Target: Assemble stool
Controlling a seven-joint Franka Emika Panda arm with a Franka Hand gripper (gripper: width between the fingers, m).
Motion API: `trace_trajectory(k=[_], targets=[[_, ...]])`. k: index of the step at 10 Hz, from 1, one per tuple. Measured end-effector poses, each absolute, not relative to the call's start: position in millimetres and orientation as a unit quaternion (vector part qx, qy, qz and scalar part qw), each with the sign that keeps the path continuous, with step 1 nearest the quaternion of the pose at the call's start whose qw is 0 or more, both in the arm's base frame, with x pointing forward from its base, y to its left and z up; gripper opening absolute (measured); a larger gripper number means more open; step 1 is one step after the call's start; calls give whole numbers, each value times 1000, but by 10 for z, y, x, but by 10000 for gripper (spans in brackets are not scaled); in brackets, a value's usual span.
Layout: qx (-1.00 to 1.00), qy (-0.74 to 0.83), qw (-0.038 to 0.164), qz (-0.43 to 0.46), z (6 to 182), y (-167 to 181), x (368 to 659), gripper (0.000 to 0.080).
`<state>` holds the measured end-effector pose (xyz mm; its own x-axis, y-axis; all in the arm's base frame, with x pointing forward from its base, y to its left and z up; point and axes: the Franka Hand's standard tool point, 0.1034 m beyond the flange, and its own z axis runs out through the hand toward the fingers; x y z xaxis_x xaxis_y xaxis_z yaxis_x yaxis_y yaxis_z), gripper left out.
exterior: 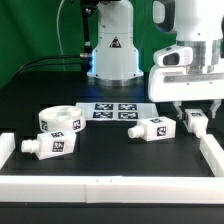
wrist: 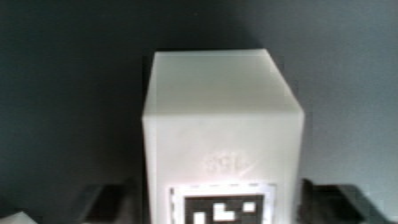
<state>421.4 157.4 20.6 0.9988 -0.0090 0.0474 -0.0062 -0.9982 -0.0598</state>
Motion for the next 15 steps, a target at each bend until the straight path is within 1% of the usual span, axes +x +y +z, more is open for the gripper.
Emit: trace_trajectory(k=[1, 3, 4, 5, 6, 9, 10, 11, 12, 13, 15], targets=[[-999, -10, 28, -18, 329, 1476, 4233, 629], [-999, -34, 27, -3, 748, 1187, 4307, 643], [-998, -50, 27, -4, 956, 982, 4362, 648], [-993, -112, 26, -15, 970, 780, 4390, 648], [-988, -150, 23, -21, 937, 544, 4413, 649], [-990, -140, 23, -19, 928, 537, 4409, 649], [-988, -153, 23, -18, 907, 481, 4390, 649], [-984, -175, 28, -14, 826, 217, 4276, 649], [-982, -189, 26, -7, 796, -62, 4185, 649], [-980, -196, 19, -8, 769, -333, 4129, 649], [-974, -225, 3, -19, 532, -742, 4049, 649]])
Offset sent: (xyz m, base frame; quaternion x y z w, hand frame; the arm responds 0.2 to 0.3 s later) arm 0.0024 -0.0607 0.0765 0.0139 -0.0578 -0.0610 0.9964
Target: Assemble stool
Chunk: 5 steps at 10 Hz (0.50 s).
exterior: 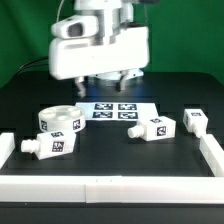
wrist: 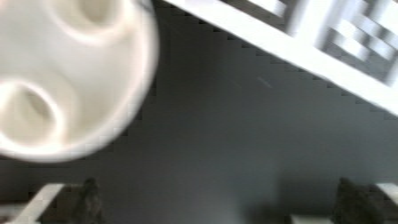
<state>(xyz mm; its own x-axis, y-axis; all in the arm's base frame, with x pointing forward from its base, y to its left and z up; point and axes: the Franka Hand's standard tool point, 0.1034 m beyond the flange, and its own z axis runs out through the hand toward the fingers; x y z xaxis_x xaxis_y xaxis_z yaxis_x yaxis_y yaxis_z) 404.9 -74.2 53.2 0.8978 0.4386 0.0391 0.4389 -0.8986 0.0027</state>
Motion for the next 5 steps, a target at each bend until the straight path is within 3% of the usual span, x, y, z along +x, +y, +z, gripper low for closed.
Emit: trace_trajectory(k=[3, 5], targets=[[-974, -225, 5, -14, 499, -748, 4028, 649], [-973, -230, 12, 7, 315, -1009, 3825, 649]])
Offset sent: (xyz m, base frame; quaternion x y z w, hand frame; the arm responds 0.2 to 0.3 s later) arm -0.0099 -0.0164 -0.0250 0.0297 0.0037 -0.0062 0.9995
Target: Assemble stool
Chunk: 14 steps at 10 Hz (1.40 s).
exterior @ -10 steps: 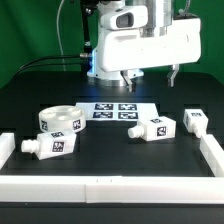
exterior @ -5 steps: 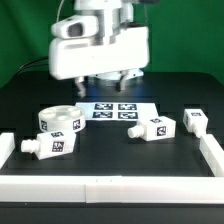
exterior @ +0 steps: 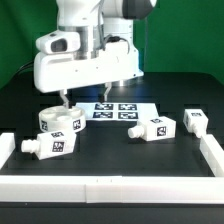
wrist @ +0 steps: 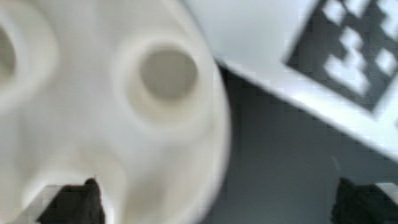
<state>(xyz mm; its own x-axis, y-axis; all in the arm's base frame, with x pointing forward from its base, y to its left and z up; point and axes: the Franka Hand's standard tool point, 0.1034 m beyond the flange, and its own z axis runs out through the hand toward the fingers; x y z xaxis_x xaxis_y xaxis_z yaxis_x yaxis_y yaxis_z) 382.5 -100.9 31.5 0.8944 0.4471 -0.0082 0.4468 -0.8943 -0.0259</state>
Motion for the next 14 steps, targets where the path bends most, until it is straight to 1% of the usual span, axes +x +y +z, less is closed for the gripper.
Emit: trace_trajectory(k=[1, 2, 3, 4, 14], targets=[[-974, -224, 10, 8, 277, -1078, 3753, 649], [-974, -227, 3, 1, 266, -1098, 3738, 649], [-973, -229, -5, -8, 257, -1094, 3760, 649], [-973, -231, -7, -11, 256, -1082, 3782, 649], [-973, -232, -9, -12, 256, -1084, 3788, 649]])
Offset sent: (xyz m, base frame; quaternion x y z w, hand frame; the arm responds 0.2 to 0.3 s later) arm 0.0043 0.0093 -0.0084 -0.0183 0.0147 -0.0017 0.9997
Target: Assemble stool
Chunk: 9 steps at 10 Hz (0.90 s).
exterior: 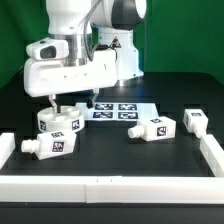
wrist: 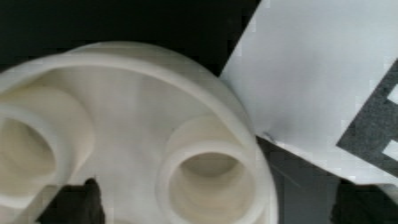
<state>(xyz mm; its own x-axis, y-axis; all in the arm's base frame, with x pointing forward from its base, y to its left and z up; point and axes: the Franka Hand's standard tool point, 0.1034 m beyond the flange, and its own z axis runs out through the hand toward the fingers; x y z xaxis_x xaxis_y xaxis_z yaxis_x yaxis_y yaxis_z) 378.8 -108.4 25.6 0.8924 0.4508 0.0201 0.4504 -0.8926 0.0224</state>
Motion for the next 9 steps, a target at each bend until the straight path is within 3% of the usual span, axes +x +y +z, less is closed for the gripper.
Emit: trace_trajectory(k=[3, 9], targets=[[976, 220, 0, 11, 221, -765, 3893, 649], [976, 219, 0, 5, 168, -924, 3802, 649]])
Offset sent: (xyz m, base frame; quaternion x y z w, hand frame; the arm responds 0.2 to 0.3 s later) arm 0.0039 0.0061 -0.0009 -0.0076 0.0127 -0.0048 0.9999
